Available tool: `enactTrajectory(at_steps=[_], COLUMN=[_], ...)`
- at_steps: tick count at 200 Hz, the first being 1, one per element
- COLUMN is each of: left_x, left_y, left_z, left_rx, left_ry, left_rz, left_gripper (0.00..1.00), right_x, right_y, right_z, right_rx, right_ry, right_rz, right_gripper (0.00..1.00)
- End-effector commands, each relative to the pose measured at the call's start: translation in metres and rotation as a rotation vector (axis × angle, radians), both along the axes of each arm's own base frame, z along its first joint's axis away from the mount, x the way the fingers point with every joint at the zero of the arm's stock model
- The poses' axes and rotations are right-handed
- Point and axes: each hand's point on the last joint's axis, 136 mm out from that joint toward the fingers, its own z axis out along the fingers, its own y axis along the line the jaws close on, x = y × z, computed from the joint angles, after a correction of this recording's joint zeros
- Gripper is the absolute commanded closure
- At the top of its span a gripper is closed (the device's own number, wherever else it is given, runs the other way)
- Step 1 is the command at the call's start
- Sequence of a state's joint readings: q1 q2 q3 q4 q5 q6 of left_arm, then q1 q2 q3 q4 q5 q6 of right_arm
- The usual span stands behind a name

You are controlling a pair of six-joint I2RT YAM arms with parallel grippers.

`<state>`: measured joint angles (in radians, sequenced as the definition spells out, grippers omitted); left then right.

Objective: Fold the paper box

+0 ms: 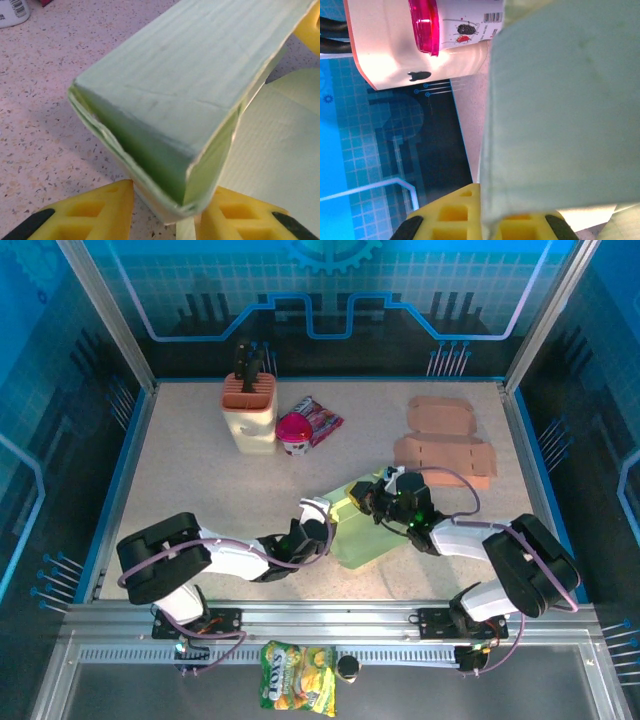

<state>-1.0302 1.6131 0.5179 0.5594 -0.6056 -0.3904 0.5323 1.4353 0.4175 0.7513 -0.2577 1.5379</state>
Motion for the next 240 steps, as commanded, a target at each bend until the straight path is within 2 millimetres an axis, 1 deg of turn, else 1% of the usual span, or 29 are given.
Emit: enactTrajectory(at_steps=[1, 80, 108, 145, 173, 199, 215, 240], left_x=[0.01, 0.018, 0.019, 0.021, 0.022, 0.024, 0.026, 0.028], left_y=[-0.011, -0.006, -0.005, -0.007, -0.009, -0.009, -0.009, -0.005], left_z=[0.018, 0.008, 0.008, 0.01, 0.011, 0.01, 0.01, 0.009], left_rx=[-0.037, -0.009, -0.012, -0.013, -0.013, -0.008, -0.011, 0.002], left_ry=[-0.066, -0.072, -0.076, -0.081, -0.08, -0.074, -0.074, -0.063], left_rz=[0.018, 0.081, 0.091, 0.092, 0.097, 0.112, 0.126, 0.173], left_gripper=[0.64, 0.62, 0.61, 0.62, 0.67, 0.77, 0.78, 0.89], right_x=[-0.009, -0.012, -0.014, -0.015, -0.015, -0.015, -0.016, -0.017], right_y=[0.001, -0.005, -0.005, -0.003, 0.001, 0.002, 0.002, 0.003], right_z=[-0.016, -0.025, -0.03, -0.036, -0.038, -0.038, -0.037, -0.037], right_rx=[-0.002, -0.001, -0.027, -0.02, -0.007, -0.003, -0.005, -0.01], right_ry=[0.039, 0.032, 0.019, 0.008, 0.009, 0.009, 0.01, 0.014], right_rz=[-0.015, -0.062, -0.065, -0.063, -0.06, -0.06, -0.059, -0.058], right_gripper=[1.0, 1.0, 1.0, 1.0, 1.0, 1.0, 1.0, 1.0])
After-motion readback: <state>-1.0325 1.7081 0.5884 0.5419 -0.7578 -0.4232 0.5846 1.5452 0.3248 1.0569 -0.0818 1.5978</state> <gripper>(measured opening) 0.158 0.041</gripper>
